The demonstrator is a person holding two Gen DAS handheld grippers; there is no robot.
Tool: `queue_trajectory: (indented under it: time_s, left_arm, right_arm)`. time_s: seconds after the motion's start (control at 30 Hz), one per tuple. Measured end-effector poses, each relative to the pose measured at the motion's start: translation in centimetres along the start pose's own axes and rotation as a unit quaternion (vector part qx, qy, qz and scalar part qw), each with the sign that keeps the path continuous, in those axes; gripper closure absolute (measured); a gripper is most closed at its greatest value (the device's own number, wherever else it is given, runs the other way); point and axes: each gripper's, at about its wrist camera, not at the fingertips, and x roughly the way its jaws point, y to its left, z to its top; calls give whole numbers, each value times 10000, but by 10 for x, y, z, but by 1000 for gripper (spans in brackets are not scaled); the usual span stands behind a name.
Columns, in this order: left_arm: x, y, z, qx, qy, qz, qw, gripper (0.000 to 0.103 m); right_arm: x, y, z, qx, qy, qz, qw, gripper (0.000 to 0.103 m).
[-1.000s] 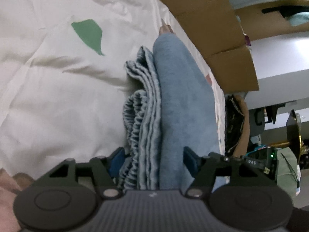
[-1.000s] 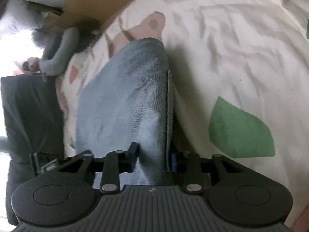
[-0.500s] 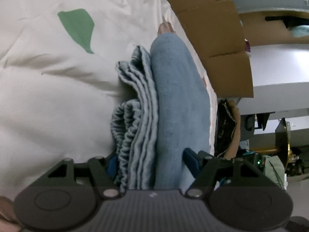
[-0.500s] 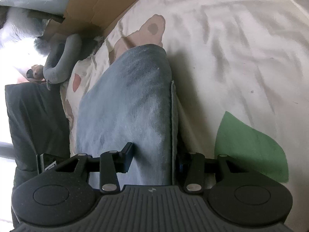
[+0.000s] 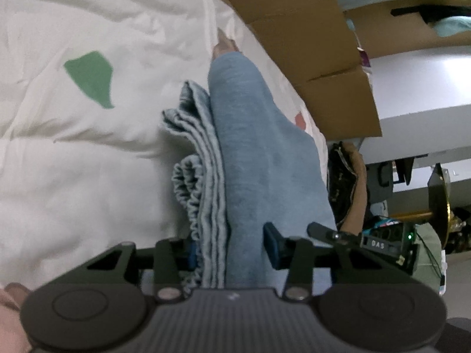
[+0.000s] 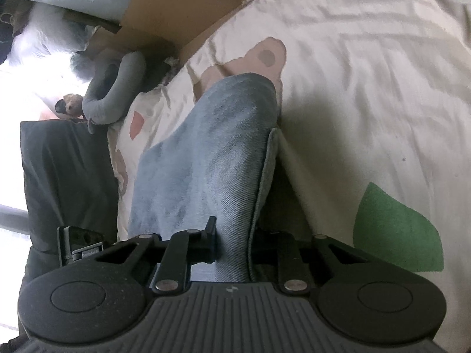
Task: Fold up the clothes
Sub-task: 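Lift the folded jeans stack off the bed with both grippers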
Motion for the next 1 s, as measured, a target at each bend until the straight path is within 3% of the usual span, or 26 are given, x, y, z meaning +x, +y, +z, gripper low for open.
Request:
queue_trajectory:
  time_s: [0.2, 0.5, 1.0]
  left_arm:
    - [-14, -30, 8, 32, -42, -34, 10000, 58]
    - [-56, -110, 31, 358, -88, 108, 9993, 60]
    - [-101, -284, 53, 854, -321, 277, 9954, 60]
  right_arm:
    - [-24, 22, 4, 53, -150, -16, 9999, 83]
    - [-77, 79, 22, -81, -487, 10, 9988, 83]
    - [-210, 192, 67, -602, -832, -138, 9946, 84]
